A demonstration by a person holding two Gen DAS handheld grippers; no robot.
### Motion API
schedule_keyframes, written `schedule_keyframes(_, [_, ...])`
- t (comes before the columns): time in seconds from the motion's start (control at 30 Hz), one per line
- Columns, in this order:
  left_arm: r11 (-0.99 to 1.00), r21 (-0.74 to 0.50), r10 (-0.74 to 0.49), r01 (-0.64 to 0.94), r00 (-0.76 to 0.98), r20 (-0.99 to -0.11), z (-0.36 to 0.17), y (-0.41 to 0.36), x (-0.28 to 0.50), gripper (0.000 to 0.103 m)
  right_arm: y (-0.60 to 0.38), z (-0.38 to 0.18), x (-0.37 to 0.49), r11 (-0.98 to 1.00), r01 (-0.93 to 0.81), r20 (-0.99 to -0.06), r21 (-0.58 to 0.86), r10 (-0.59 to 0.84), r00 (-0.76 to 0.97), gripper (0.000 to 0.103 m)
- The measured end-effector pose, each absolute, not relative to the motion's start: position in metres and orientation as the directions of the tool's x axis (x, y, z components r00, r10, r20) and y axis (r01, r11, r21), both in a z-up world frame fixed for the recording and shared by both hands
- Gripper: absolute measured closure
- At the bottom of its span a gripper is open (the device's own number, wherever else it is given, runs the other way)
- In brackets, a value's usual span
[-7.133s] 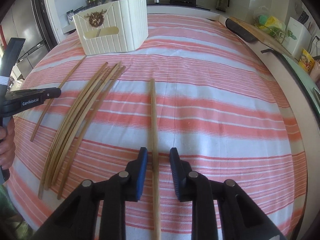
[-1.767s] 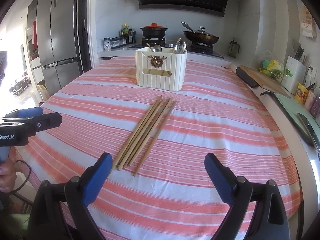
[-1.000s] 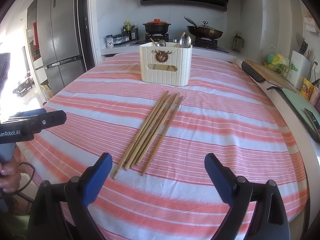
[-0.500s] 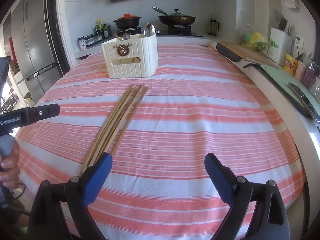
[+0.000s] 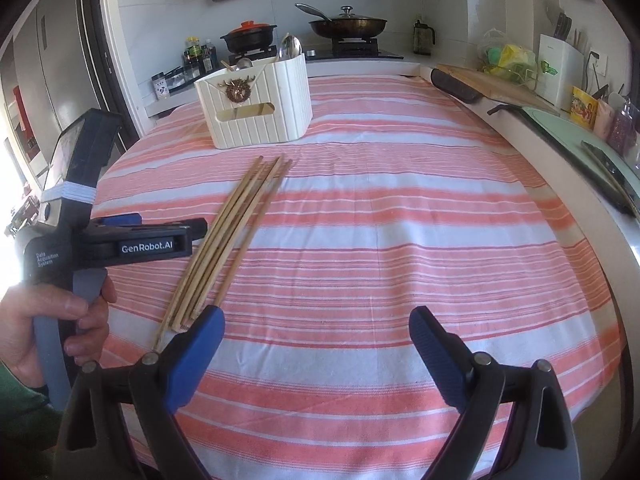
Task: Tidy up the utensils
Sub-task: 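Move both tools back over the remaining chopsticks on the cloth, then close the right tool on a single chopstick while the left tool approaches another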
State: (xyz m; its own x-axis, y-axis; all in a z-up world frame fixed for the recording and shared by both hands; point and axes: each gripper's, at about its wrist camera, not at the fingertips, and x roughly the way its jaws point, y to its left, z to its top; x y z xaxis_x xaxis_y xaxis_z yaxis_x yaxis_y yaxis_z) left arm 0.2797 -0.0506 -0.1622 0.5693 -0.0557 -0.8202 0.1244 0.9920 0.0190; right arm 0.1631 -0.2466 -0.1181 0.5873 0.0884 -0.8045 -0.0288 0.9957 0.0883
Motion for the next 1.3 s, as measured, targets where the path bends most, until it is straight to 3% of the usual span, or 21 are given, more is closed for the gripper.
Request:
schedule_keyframes(0.57, [0.987, 0.068, -0.027, 0.143, 0.578, -0.815, -0.169, -0.05, 0.288, 0.001, -0.241, -0.121, 0.177, 0.997, -0.055, -0.804, 0.058, 0.079, 0.589, 0.008])
schedule_keyframes(0.6, [0.986, 0.067, -0.034, 0.152, 0.58, -0.814, -0.168, -0.05, 0.287, 0.003, -0.239, -0.121, 0.182, 0.997, -0.062, -0.8, 0.05, 0.077, 0.595, 0.008])
schedule_keyframes(0.77, [0.983, 0.012, -0.097, 0.181, 0.579, -0.81, -0.165, -0.043, 0.28, 0.03, -0.227, -0.128, 0.211, 0.994, -0.093, -0.812, 0.056, 0.1, 0.575, 0.009])
schedule_keyframes(0.8, [0.982, 0.009, -0.104, 0.188, 0.58, -0.808, -0.165, -0.043, 0.279, 0.033, -0.223, -0.13, 0.217, 0.991, -0.112, -0.815, 0.078, 0.127, 0.566, 0.011])
schedule_keyframes(0.87, [0.981, 0.007, -0.11, 0.196, 0.581, -0.807, -0.163, -0.042, 0.277, 0.042, -0.214, -0.136, 0.231, 0.985, -0.137, -0.826, 0.107, 0.165, 0.539, 0.028])
schedule_keyframes(0.9, [0.981, 0.011, -0.108, 0.196, 0.582, -0.806, -0.163, -0.042, 0.277, 0.042, -0.21, -0.139, 0.236, 0.982, -0.143, -0.83, 0.123, 0.181, 0.528, 0.034])
schedule_keyframes(0.97, [0.982, 0.017, -0.1, 0.191, 0.587, -0.804, -0.163, -0.038, 0.276, 0.041, -0.203, -0.144, 0.247, 0.978, -0.144, -0.84, 0.15, 0.203, 0.504, 0.036])
schedule_keyframes(1.1, [0.987, 0.015, -0.085, 0.162, 0.587, -0.805, -0.164, -0.026, 0.274, 0.041, -0.193, -0.154, 0.257, 0.984, -0.132, -0.864, 0.123, 0.171, 0.474, 0.061])
schedule_keyframes(1.17, [0.989, 0.014, -0.077, 0.149, 0.587, -0.806, -0.164, -0.019, 0.272, 0.04, -0.193, -0.158, 0.256, 0.986, -0.124, -0.875, 0.115, 0.16, 0.458, 0.068])
schedule_keyframes(1.3, [0.991, 0.006, -0.073, 0.132, 0.587, -0.806, -0.165, -0.015, 0.271, 0.038, -0.191, -0.157, 0.254, 0.985, -0.124, -0.872, 0.122, 0.166, 0.461, 0.068])
